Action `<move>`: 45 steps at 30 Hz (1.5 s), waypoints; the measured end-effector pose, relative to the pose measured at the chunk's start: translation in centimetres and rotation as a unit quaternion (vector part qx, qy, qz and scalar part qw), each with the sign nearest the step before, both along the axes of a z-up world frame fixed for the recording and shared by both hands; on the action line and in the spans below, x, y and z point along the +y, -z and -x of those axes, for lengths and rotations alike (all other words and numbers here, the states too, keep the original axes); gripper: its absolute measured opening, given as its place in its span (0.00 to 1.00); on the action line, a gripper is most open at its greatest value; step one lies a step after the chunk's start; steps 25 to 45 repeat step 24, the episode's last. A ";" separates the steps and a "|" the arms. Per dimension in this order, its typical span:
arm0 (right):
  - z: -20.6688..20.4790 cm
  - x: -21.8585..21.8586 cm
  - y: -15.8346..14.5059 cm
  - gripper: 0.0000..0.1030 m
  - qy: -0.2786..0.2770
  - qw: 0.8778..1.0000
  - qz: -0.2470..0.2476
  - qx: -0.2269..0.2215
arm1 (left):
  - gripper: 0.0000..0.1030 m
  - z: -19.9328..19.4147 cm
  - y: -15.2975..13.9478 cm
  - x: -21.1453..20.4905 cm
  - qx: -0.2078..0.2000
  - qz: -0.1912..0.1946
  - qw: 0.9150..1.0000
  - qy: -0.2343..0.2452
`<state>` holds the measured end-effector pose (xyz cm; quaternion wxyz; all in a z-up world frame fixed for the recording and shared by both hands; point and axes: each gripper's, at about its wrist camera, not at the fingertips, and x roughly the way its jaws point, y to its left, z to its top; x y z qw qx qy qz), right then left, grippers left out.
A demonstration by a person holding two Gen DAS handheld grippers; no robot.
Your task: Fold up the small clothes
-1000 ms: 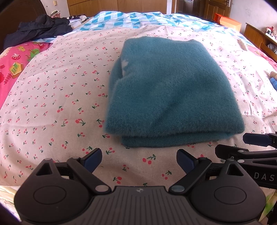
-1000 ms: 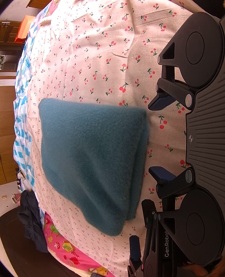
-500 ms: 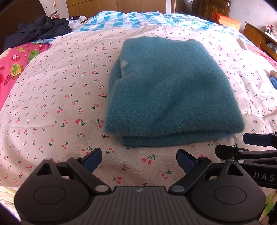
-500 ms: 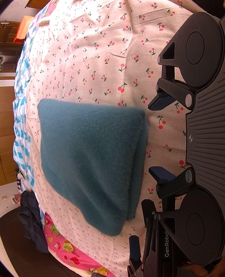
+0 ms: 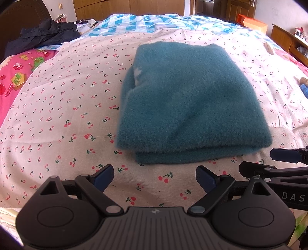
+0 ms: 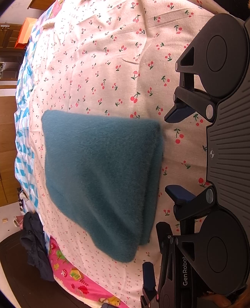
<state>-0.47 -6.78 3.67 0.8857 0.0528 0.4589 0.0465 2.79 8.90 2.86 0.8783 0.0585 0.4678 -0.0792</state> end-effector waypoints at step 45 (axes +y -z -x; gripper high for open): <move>-0.1 0.0 0.2 0.70 0.001 1.000 -0.004 0.003 | 0.93 -0.1 0.1 -0.1 0.004 -0.003 1.000 -0.001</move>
